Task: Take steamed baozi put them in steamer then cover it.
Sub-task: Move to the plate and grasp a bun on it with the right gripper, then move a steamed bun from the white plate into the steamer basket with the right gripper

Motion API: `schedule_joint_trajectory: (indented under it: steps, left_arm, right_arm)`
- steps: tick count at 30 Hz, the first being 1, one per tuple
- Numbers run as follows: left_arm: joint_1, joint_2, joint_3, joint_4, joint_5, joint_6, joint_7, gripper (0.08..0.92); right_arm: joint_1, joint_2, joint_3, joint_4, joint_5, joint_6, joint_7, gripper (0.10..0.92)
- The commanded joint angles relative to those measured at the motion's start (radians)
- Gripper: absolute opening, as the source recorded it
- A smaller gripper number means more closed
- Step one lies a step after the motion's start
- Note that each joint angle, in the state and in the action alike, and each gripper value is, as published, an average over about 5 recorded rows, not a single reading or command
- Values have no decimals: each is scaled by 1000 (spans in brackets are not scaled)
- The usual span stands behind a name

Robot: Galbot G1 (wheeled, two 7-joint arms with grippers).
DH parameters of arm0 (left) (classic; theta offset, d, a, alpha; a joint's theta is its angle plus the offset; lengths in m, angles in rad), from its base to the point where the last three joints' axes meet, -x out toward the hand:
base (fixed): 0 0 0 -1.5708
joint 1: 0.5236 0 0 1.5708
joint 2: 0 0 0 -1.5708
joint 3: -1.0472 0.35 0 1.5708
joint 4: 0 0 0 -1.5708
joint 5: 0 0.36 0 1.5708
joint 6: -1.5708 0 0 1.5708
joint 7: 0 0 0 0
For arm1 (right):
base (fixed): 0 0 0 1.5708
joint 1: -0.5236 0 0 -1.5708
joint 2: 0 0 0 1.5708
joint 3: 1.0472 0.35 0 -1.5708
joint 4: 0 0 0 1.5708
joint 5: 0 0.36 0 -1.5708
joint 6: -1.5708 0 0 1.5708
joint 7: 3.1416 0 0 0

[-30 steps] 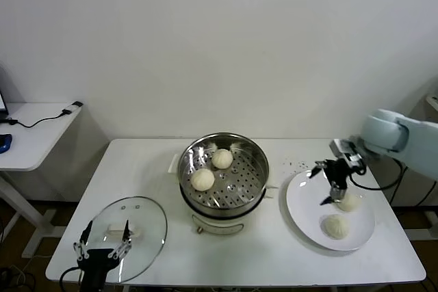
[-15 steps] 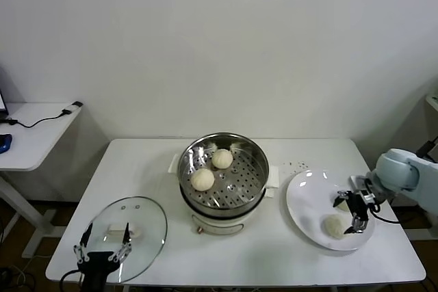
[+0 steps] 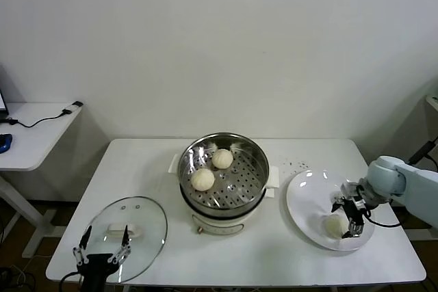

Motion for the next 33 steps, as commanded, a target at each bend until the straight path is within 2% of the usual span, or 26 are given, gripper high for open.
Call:
schedule_joint_trajectory:
  steps: [1,12,18,26,33]
  left_arm:
    - [0,-1,-1,5,1,-1,-1,823]
    - [-2,-2,2,8,2,-1,-1,823]
    - [-2,-1,2,6,2,-1,0,823]
    - [-1,-3,5,-1,9,3,0,823]
    - [10,1,16,-5,29,3,1,823]
  right_arm:
    - [-32,19,20,-19,-16,3,-4,782]
    - [39,29,5,-37,-14,60,-35,695]
    - [223,65,-25,-37,-20,219,-107,681]
    - [665,286,-222,-53,-57,545,-203,681]
    - [782,499,-248,-127,-68,742,-197,687]
